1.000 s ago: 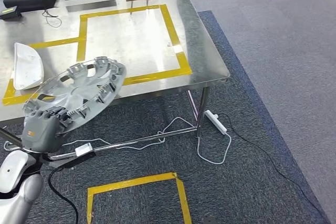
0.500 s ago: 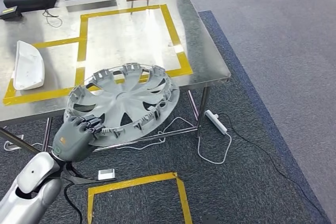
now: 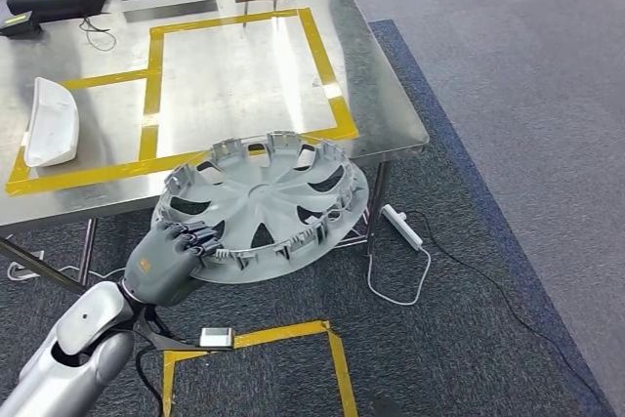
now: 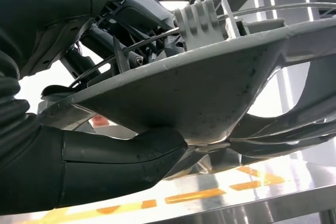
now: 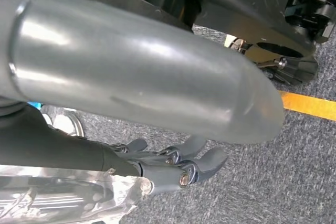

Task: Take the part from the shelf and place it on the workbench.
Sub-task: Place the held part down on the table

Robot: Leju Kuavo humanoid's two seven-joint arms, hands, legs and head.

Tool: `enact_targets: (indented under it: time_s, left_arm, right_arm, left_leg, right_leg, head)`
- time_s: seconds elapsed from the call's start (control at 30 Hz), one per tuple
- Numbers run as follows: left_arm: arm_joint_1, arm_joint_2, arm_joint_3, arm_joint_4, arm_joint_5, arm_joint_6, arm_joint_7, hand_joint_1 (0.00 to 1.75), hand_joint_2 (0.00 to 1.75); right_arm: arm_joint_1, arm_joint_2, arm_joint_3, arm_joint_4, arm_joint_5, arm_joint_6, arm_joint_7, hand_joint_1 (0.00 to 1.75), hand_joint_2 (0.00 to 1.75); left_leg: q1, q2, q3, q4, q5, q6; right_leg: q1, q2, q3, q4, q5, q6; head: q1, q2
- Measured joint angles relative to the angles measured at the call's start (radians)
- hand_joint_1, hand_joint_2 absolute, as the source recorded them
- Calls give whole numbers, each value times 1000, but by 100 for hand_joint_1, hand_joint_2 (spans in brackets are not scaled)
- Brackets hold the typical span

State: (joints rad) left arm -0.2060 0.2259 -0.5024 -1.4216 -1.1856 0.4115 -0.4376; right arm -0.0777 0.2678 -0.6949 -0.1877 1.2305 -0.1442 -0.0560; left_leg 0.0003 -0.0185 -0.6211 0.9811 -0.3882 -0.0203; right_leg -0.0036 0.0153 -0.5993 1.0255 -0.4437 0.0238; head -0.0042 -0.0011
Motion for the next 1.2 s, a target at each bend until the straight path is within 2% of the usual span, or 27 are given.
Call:
enact_targets:
  time_s: [0.23, 0.43, 0.57, 0.6, 0.63, 0.67, 0.73, 0.77, 0.8, 0.83, 0.9, 0.93, 0.97, 1.0, 1.07, 1.1, 1.13, 1.2]
  left_arm:
    - [-19, -15, -18, 14, 2, -29, 14, 175, 175]
    - [-30, -20, -24, 22, 31, -41, 33, 175, 175]
    - [-34, -20, -20, 25, 45, -44, 35, 175, 175]
    - [-35, -20, -19, 26, 47, -45, 35, 175, 175]
    - [-36, -21, -18, 26, 48, -45, 35, 175, 175]
    - [-36, -22, -17, 27, 49, -45, 36, 175, 175]
    - [-36, -23, -17, 29, 49, -45, 37, 175, 175]
    - [-35, -23, -16, 31, 49, -46, 37, 175, 175]
    - [-33, -23, -16, 33, 49, -47, 37, 175, 175]
    - [-31, -23, -15, 36, 49, -48, 38, 175, 175]
    - [-29, -23, -12, 40, 51, -50, 38, 175, 175]
    - [-30, -23, -8, 43, 52, -51, 38, 175, 175]
    - [-31, -23, -4, 45, 53, -52, 38, 175, 175]
    - [-32, -23, -1, 47, 54, -52, 38, 175, 175]
    - [-33, -22, 5, 52, 55, -54, 38, 175, 175]
    - [-32, -22, 7, 55, 55, -55, 38, 175, 175]
    - [-32, -22, 9, 58, 55, -56, 38, 175, 175]
    - [-32, -23, 14, 64, 56, -56, 38, 175, 175]
  right_arm:
    - [-1, 0, 12, 0, 5, 3, 0, 0, 0]
    - [-1, 0, 15, 0, 5, 3, 0, 0, 0]
    - [-1, 1, 16, 0, 4, 3, 0, 0, 0]
    - [-2, 1, 16, 0, 4, 3, 0, 0, 0]
    - [-3, 1, 16, 0, 4, 3, 0, 0, 0]
    - [-4, 1, 16, 0, 3, 3, 0, 0, 0]
    - [-5, 1, 16, 0, 3, 3, 0, 0, 0]
    - [-4, 1, 16, 0, 3, 3, 0, 0, 0]
    - [-3, 1, 16, 0, 2, 3, 0, 0, 0]
    - [-1, 1, 16, 0, 2, 3, 0, 0, 0]
    - [0, 1, 16, 0, 3, 3, 1, 0, 0]
    - [0, 2, 16, 0, 3, 4, 1, 0, 0]
    - [-1, 2, 17, 1, 4, 5, 2, 0, 0]
    - [0, 3, 17, 1, 5, 5, 3, 0, 0]
    - [1, 3, 17, 1, 6, 6, 6, 0, 0]
    - [3, 3, 18, 1, 7, 7, 7, 0, 0]
    - [5, 3, 18, 1, 8, 7, 8, 0, 0]
    - [8, 3, 21, 1, 9, 7, 10, 0, 0]
  left_leg:
    - [-1, 0, -1, 1, 0, 2]
    - [-6, 0, -4, 9, -9, 18]
    - [-7, 1, 3, -3, -8, 32]
    - [-4, 2, 7, -8, -6, 36]
    - [0, 3, 12, -10, -5, 38]
    - [2, 3, 13, -11, -4, 39]
    - [4, 2, 13, -11, -13, 41]
    - [5, 1, 15, -11, -19, 41]
    - [6, 0, 18, -11, -26, 40]
    - [9, -1, 22, -10, -30, 36]
    - [17, -1, 35, -3, -41, 23]
    - [19, -1, 39, 2, -47, 14]
    - [19, -2, 40, 6, -52, 6]
    - [17, -2, 40, 7, -56, -1]
    - [17, -4, 42, 7, -58, -8]
    - [18, -1, 39, 17, -52, -12]
    - [18, 2, 25, 45, -43, -16]
    - [18, 11, -47, 158, -44, -22]
  right_leg:
    - [-1, 0, 0, 0, 0, 1]
    - [-7, 0, 0, -2, -2, 10]
    - [-9, -2, 3, 3, 8, 26]
    - [-8, -3, 0, 14, 1, 30]
    - [-7, -5, -11, 37, -20, 33]
    - [-8, -6, -31, 81, -51, 35]
    - [-9, -6, -88, 204, -116, 40]
    - [-9, -7, -114, 255, -134, 42]
    - [-10, -7, -127, 276, -135, 43]
    - [-11, -7, -122, 259, -118, 45]
    - [-17, -5, -60, 131, -48, 56]
    - [-19, -1, -31, 68, -27, 61]
    - [-21, 3, -11, 28, -23, 56]
    - [-21, 7, -3, 14, -28, 46]
    - [-20, 8, 5, 14, -35, 17]
    - [-20, 7, 12, 13, -33, 11]
    - [-20, 7, 21, 10, -35, 5]
    - [-20, 7, 44, -1, -45, -5]
  head:
    - [0, 0]
    - [0, 0]
    - [0, 0]
    - [1, 0]
    - [4, 0]
    - [7, 0]
    - [13, 0]
    - [14, 0]
    - [15, 0]
    - [15, 0]
    - [16, 0]
    - [18, 0]
    - [19, 0]
    - [19, 0]
    - [15, 0]
    - [12, 0]
    - [10, 0]
    - [7, 0]
